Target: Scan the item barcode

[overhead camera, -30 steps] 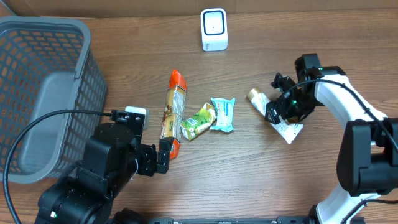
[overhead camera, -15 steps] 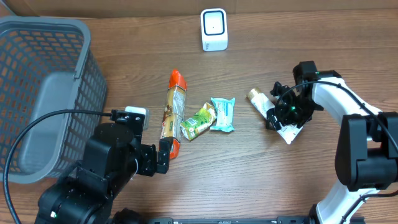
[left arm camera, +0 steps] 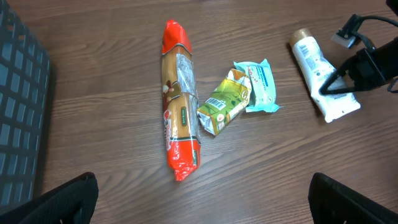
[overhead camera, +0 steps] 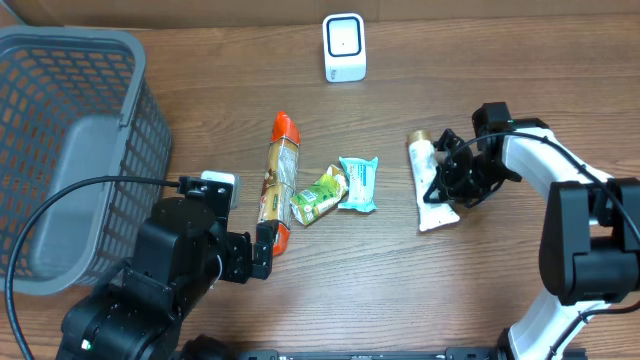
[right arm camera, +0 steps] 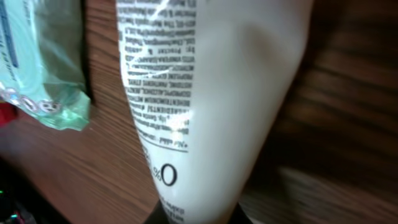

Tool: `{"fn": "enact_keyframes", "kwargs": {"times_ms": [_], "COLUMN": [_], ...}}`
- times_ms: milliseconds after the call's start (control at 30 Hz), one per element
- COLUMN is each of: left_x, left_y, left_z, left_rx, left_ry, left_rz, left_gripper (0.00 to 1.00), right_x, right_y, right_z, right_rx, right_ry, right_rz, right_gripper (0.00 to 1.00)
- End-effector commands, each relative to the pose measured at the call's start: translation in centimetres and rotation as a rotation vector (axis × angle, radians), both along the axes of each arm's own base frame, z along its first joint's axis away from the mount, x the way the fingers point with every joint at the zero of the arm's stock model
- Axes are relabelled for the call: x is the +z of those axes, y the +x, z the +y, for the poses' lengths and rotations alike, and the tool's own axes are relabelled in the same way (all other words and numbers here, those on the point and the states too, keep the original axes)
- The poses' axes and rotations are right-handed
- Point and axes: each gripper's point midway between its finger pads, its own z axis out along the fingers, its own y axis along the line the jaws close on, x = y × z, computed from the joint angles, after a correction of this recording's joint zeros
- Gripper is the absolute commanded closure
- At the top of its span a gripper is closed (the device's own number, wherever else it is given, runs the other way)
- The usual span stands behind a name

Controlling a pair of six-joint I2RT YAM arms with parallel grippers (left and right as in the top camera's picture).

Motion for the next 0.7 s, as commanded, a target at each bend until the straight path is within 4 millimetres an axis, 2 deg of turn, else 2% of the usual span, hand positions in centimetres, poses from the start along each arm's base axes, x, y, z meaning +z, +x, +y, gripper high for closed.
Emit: {"fn": "enact_keyframes", "kwargs": {"times_ms": [0, 200, 300, 367, 433, 567, 667], "left_x": [0.0, 0.0, -0.1, -0.1, -0.1, -0.2, -0.2], "left_y": [0.0, 0.0, 0.1, 0.1, 0.1, 0.1, 0.1], "left_z": [-0.1, -0.1, -0.1, -0.1, -0.1, -0.1, -0.1], "left_rx": [-0.01, -0.01, -0.01, -0.01, -0.01, -0.01, -0.01], "left_ry": [0.002, 0.002, 0.004, 0.004, 0.005, 0.006, 0.007], "left_rz": [-0.001, 0.0, 0.004, 0.005, 0.005, 0.008, 0.01], "left_gripper": [0.0, 0.0, 0.01, 0.0, 0.0, 0.0, 0.01], "right_x": [0.0, -0.5, -0.5, -0.6, -0.7, -1.0, -1.2], "right_y": [0.1, 1.6, 2.0, 2.2, 2.4, 2.3, 2.0], "right_z": [0.8, 0.3, 0.3, 0.0, 0.0, 0.1, 0.2], "right_rx": [-0.122, -0.229, -0.227, -0.228, -0.228, -0.228, -0.225], "right_ry": [0.032, -0.005, -0.005, -0.02, -0.018, -0.013, -0.008], "right_rz": [0.071, 0.066, 0.043, 0.032, 0.022, 0.019, 0.025], "right_gripper": [0.96, 0.95, 0.71, 0.65, 0.65, 0.7, 0.94]}}
